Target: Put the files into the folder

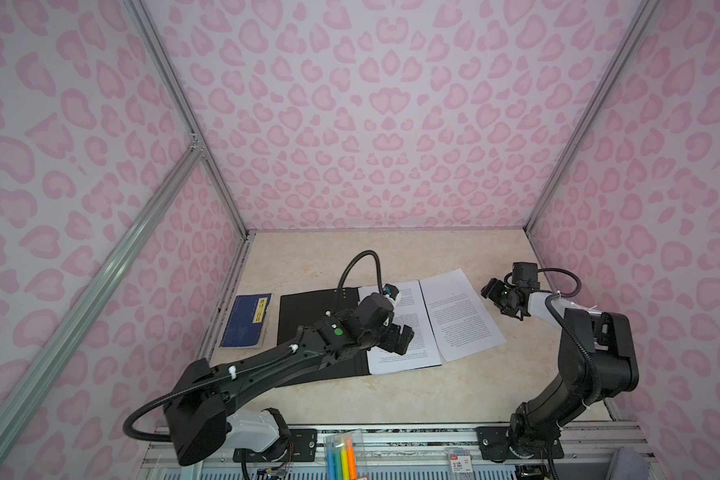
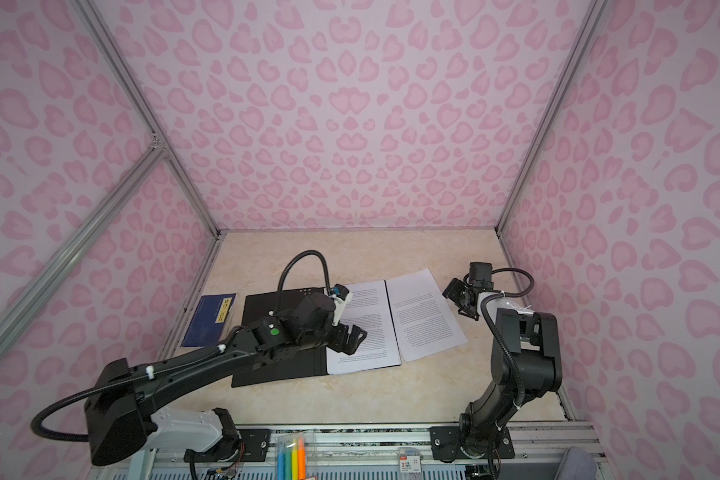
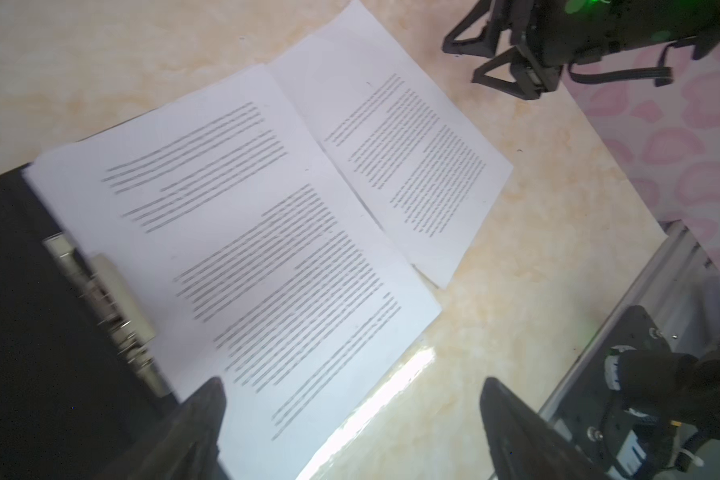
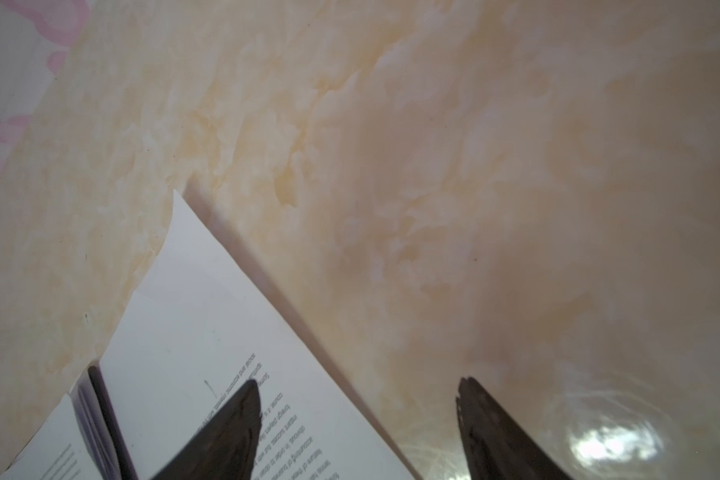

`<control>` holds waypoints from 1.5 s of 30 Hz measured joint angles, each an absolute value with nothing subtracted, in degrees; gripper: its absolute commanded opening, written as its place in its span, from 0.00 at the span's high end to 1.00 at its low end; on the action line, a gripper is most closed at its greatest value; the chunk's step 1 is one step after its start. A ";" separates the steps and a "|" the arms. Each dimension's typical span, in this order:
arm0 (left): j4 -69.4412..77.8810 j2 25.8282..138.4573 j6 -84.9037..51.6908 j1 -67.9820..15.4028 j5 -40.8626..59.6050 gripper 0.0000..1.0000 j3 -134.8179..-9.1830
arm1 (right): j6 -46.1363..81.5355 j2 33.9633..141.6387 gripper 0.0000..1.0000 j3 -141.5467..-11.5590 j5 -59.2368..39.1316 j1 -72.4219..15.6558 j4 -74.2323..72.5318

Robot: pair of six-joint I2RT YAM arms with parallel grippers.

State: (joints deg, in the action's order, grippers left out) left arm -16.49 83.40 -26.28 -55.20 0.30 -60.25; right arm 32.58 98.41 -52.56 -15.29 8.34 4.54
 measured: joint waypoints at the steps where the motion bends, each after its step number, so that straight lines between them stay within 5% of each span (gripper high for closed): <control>1: -15.46 87.24 -26.50 -55.79 1.48 0.09 -63.05 | 33.17 99.57 0.25 -53.17 -15.86 8.58 3.97; 11: -11.38 114.43 -28.47 -57.52 11.75 0.24 -84.97 | 34.94 112.95 0.26 -65.17 -26.06 8.54 -3.36; 23: -12.10 128.95 -28.80 -57.78 16.95 0.29 -95.22 | 33.50 120.55 0.26 -73.95 -36.23 7.40 -3.11; 34: -9.69 133.47 -28.16 -57.36 17.67 0.31 -98.56 | 26.04 121.45 0.26 -78.76 -37.65 5.80 8.80; 45: -7.68 133.51 -25.30 -56.03 19.90 0.31 -97.14 | 27.44 111.63 0.23 -63.07 -44.18 10.83 5.74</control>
